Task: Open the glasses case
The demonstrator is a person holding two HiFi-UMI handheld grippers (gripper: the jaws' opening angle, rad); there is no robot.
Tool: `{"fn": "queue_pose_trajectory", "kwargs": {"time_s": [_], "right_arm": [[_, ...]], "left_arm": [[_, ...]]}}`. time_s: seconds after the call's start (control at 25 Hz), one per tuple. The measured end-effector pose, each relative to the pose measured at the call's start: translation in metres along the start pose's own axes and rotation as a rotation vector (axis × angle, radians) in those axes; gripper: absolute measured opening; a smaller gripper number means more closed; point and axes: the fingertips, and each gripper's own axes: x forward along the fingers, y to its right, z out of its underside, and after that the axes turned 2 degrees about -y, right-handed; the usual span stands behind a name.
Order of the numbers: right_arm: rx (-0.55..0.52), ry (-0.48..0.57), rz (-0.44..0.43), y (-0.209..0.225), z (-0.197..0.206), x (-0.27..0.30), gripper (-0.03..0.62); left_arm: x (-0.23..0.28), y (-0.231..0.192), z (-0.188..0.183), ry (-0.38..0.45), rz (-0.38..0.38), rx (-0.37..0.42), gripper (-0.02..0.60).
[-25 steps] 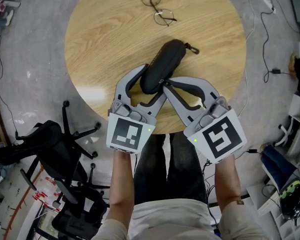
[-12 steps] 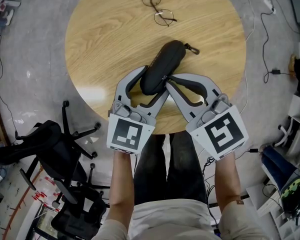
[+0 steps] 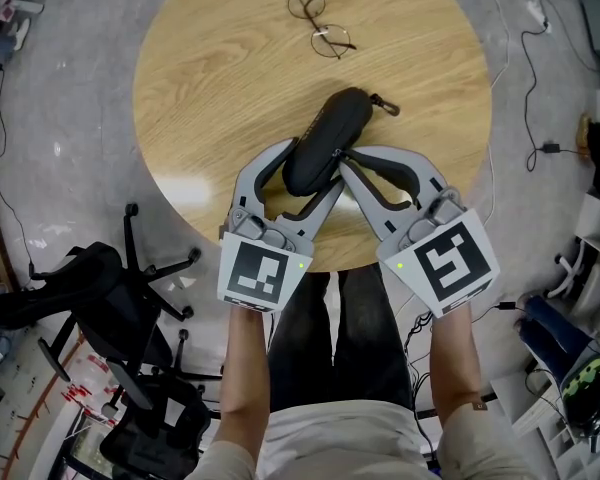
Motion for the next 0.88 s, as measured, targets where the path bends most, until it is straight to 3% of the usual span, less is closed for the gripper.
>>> {"fn": "queue_pose_trajectory", "kwargs": {"time_s": [0.88], "right_arm": [[0.024,-0.019,0.066,0.025,0.016,-0.003,0.041]], "left_arm": [[-0.004,0.014,0.011,-0.001,0.006,-0.026,0.305]]}}
